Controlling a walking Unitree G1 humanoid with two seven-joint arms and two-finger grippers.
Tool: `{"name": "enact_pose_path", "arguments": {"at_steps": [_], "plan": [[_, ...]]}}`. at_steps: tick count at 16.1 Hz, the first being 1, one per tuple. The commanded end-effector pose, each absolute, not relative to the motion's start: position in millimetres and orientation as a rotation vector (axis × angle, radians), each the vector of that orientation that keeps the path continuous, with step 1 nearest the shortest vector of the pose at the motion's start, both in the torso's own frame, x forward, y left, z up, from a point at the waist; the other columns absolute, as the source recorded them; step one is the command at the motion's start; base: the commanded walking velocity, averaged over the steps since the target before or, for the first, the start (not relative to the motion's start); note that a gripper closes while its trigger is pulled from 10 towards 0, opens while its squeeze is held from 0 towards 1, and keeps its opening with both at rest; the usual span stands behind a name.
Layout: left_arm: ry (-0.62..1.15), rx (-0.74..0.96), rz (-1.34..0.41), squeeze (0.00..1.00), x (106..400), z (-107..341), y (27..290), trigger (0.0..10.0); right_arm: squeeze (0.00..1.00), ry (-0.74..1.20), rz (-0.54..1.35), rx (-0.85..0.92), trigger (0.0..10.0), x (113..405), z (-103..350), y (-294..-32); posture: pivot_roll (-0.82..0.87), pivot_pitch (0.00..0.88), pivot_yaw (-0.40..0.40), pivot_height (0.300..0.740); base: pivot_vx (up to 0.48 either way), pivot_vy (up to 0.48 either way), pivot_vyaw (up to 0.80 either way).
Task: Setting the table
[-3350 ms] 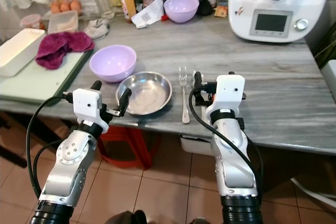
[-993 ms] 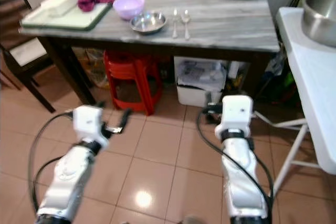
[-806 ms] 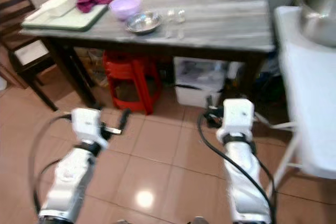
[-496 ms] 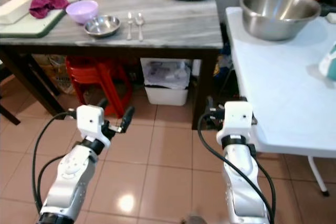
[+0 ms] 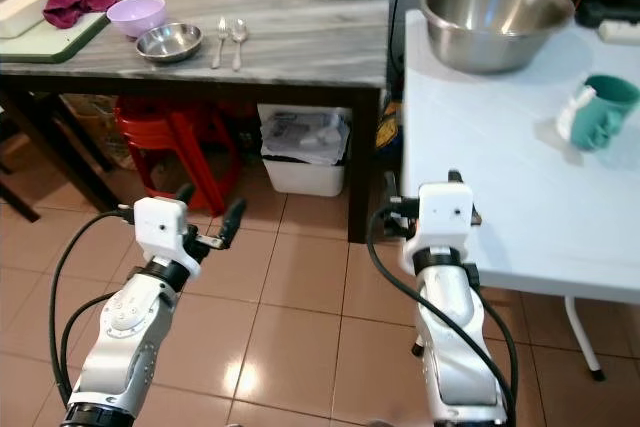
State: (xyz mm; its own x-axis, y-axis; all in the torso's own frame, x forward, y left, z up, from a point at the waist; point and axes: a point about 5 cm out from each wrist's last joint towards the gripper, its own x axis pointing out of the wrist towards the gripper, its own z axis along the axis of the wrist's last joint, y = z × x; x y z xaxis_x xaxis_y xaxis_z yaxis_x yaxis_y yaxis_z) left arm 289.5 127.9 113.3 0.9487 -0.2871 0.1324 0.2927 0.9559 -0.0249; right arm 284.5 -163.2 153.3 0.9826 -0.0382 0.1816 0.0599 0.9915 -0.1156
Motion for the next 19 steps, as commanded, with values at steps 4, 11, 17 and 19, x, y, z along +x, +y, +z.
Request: {"name": "enact_pose_path", "arguments": {"at_steps": [4,11,17,19], "plan": [[-0.128,-0.042,-0.319,0.00,289.8,114.2,120.5,10.0,0.00,-0.184,-0.064,-0.122,10.0,282.0,153.8,-166.5,-0.14,0.128,0.090,0.740,0.000,-0.442,0.00],[-0.123,-0.035,-0.329,0.00,289.5,114.0,120.3,10.0,0.00,-0.190,-0.069,-0.122,10.0,284.3,155.0,-165.6,-0.14,0.137,0.101,0.740,0.000,-0.480,0.00],[-0.136,-0.051,-0.372,0.00,288.9,116.0,118.0,10.0,0.00,-0.191,-0.064,-0.119,10.0,286.2,154.5,-163.5,-0.13,0.134,0.103,0.740,0.000,-0.080,0.00],[-0.138,-0.062,-0.393,0.00,287.6,116.3,116.9,10.0,0.00,-0.192,-0.063,-0.119,10.0,286.7,154.5,-163.0,-0.13,0.135,0.101,0.740,0.000,0.000,0.00]]}}
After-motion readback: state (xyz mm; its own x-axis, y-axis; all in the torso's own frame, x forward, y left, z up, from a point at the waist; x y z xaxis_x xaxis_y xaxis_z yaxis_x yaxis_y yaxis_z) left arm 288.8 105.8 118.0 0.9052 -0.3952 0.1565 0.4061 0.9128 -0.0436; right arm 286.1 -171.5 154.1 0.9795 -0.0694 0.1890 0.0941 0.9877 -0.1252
